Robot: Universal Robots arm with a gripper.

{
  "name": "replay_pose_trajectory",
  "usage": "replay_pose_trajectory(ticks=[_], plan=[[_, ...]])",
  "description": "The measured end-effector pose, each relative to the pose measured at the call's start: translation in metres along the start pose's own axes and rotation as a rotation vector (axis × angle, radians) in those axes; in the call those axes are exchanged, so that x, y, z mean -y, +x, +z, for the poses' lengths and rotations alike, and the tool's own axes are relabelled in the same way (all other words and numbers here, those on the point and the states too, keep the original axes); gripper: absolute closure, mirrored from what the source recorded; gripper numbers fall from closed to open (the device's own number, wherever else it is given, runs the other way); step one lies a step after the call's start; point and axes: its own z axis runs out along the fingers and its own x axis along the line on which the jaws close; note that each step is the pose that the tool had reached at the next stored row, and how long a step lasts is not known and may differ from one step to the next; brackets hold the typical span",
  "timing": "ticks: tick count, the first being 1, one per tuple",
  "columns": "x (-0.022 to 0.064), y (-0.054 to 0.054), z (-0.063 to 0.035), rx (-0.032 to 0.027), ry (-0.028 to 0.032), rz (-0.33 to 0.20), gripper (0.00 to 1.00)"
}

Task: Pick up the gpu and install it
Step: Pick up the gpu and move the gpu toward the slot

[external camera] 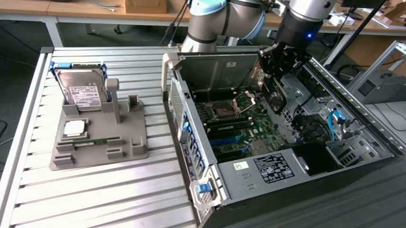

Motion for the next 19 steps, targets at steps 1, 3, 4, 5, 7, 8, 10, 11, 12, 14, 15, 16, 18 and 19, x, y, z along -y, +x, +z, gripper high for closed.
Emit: replay_pose_trajectory(ticks=[1, 3, 4, 5, 7, 8, 10, 11, 12, 14, 15, 16, 18, 19], plan=[[0.0000, 0.0000, 0.0004, 0.0000, 0.0000, 0.000, 0.73], [0.0001, 0.0000, 0.0014, 0.0000, 0.0000, 0.000, 0.73], [0.0001, 0.0000, 0.0020, 0.0000, 0.0001, 0.000, 0.73], [0.0001, 0.0000, 0.0026, 0.0000, 0.0001, 0.000, 0.73], [0.0001, 0.0001, 0.0035, 0.0000, 0.0001, 0.000, 0.73], [0.0002, 0.0001, 0.0040, 0.0000, 0.0001, 0.000, 0.73], [0.0002, 0.0001, 0.0049, 0.0000, 0.0001, 0.000, 0.73], [0.0002, 0.0001, 0.0054, 0.0000, 0.0001, 0.000, 0.73], [0.0002, 0.0001, 0.0058, 0.0000, 0.0001, 0.000, 0.73], [0.0002, 0.0002, 0.0067, 0.0000, 0.0000, 0.000, 0.73], [0.0002, 0.0002, 0.0071, 0.0000, 0.0001, 0.000, 0.73], [0.0002, 0.0002, 0.0077, 0.0000, 0.0000, 0.000, 0.73], [0.0003, 0.0002, 0.0091, 0.0000, 0.0001, 0.000, 0.73], [0.0003, 0.0002, 0.0096, 0.0000, 0.0001, 0.000, 0.73]])
